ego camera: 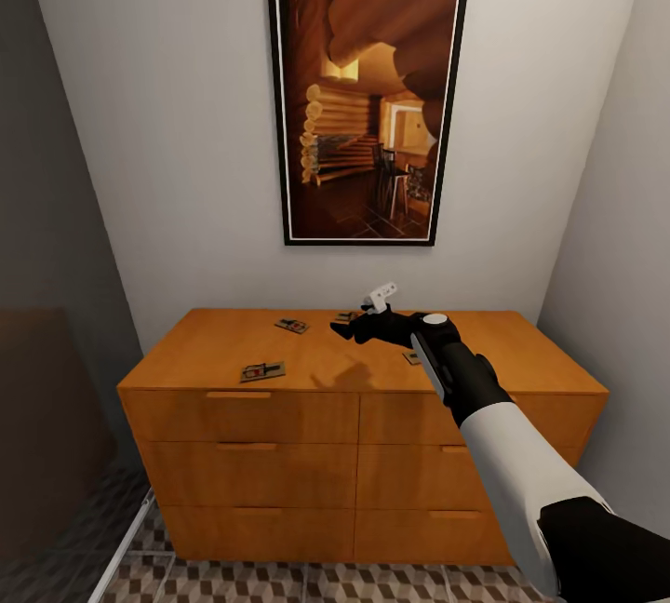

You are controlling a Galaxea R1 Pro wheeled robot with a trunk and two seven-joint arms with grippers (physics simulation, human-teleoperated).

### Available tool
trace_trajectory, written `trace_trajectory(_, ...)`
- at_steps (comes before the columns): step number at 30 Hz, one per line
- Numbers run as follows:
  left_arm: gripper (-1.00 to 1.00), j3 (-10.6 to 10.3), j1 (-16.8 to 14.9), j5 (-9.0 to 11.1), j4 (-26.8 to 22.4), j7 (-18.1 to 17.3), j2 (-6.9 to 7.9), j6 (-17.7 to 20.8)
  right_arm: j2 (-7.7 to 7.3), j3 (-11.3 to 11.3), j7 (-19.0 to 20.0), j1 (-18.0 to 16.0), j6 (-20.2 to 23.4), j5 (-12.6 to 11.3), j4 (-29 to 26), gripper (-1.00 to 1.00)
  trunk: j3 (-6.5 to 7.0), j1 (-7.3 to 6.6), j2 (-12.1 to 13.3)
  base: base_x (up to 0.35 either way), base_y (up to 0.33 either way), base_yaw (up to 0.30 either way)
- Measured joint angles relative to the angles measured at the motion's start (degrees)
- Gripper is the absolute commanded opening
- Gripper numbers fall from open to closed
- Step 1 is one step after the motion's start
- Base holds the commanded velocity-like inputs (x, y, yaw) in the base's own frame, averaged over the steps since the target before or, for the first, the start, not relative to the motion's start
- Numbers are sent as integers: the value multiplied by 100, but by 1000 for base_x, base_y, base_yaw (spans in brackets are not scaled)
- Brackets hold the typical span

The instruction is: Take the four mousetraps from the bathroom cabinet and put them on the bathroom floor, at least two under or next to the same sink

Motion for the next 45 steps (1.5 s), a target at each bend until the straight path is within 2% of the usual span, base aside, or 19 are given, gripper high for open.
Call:
trace_trajectory(27,100,0,0,0,9,0,0,-9,9,0,0,1,-29,0,163,100,0,0,0,43,4,0)
trace_trajectory(45,100,0,0,0,9,0,0,-2,8,1,-1,-1,-33,0,165,100,0,-2,0,38,243,0)
